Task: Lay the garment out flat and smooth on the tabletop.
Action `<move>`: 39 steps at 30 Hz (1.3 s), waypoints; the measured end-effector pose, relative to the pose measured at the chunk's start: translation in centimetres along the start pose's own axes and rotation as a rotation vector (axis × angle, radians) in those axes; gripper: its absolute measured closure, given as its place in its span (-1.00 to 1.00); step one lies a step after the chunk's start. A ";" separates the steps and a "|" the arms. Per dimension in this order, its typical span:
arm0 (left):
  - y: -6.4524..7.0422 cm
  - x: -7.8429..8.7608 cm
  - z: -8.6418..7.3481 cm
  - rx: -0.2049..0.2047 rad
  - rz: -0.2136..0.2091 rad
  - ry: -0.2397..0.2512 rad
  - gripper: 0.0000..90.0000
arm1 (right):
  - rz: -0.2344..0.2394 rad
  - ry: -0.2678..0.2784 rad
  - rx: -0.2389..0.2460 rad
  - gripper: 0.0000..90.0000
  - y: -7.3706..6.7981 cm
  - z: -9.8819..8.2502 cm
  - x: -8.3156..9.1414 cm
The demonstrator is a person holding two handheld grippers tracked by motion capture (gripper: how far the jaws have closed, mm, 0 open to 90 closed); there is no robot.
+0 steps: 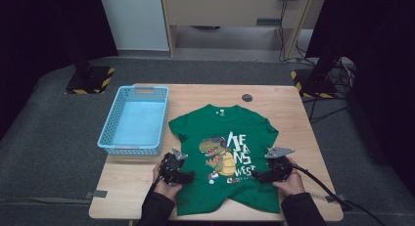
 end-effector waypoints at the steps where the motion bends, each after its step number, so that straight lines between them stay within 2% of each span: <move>1: 0.0 0.0 0.0 -0.001 -0.001 0.000 -0.52 | -0.004 0.005 -0.005 -0.80 0.0 0.0 0.0; 3: 0.0 0.0 0.0 0.000 -0.005 -0.005 -0.52 | -0.023 0.005 -0.008 -0.80 0.1 0.0 0.1; 5: 0.0 0.0 0.1 0.000 -0.033 0.002 -0.51 | -0.074 0.021 0.003 -0.79 0.4 0.2 0.6; 8: 0.3 0.2 0.7 0.007 -0.075 0.036 -0.52 | -0.112 0.078 -0.031 -0.78 1.3 0.9 1.6; 10: 0.4 0.6 1.4 -0.009 -0.073 0.060 -0.54 | -0.120 0.106 -0.057 -0.78 1.9 1.5 1.9; 13: 0.5 1.0 2.5 -0.004 -0.078 0.102 -0.54 | -0.125 0.123 -0.085 -0.75 2.7 2.4 1.9; 16: 0.8 0.9 3.4 -0.010 -0.076 0.124 -0.54 | -0.164 0.136 -0.091 -0.63 3.5 3.6 1.7; 20: 1.5 -0.1 3.5 -0.035 -0.078 0.122 -0.55 | -0.223 0.143 -0.092 -0.50 4.9 5.1 1.3; 23: 1.8 -0.7 3.2 -0.048 -0.086 0.105 -0.55 | -0.250 0.162 -0.122 -0.38 6.2 5.7 0.9; 25: 1.8 -1.1 2.9 -0.039 -0.100 0.093 -0.55 | -0.270 0.164 -0.139 -0.27 7.2 5.9 0.6; 28: 1.7 -1.6 2.6 -0.032 -0.097 0.082 -0.55 | -0.308 0.152 -0.177 -0.07 9.0 5.9 -0.2; 31: 1.7 -1.9 2.3 -0.053 -0.075 0.072 -0.58 | -0.334 0.142 -0.210 0.09 10.4 5.7 -0.8; 32: 1.7 -1.9 2.3 -0.059 -0.071 0.073 -0.58 | -0.348 0.137 -0.213 0.14 10.8 5.7 -1.0; 35: 1.9 -2.0 2.2 -0.075 -0.055 0.077 -0.60 | -0.346 0.130 -0.232 0.21 11.6 5.4 -1.6; 37: 1.9 -2.0 2.2 -0.072 -0.054 0.084 -0.61 | -0.347 0.113 -0.245 0.25 11.9 5.2 -2.1; 39: 1.9 -2.0 2.1 -0.069 -0.054 0.103 -0.60 | -0.349 0.109 -0.244 0.38 12.1 5.0 -2.5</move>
Point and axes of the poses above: each handheld gripper's, and its own axes: x roughly backward along the jaws, z roughly out of its top, y roughly to its right, the point moved 5 cm from there along -x, roughly forward along the jaws, and after that the axes turned 4 degrees about z, right-handed, at the moved point
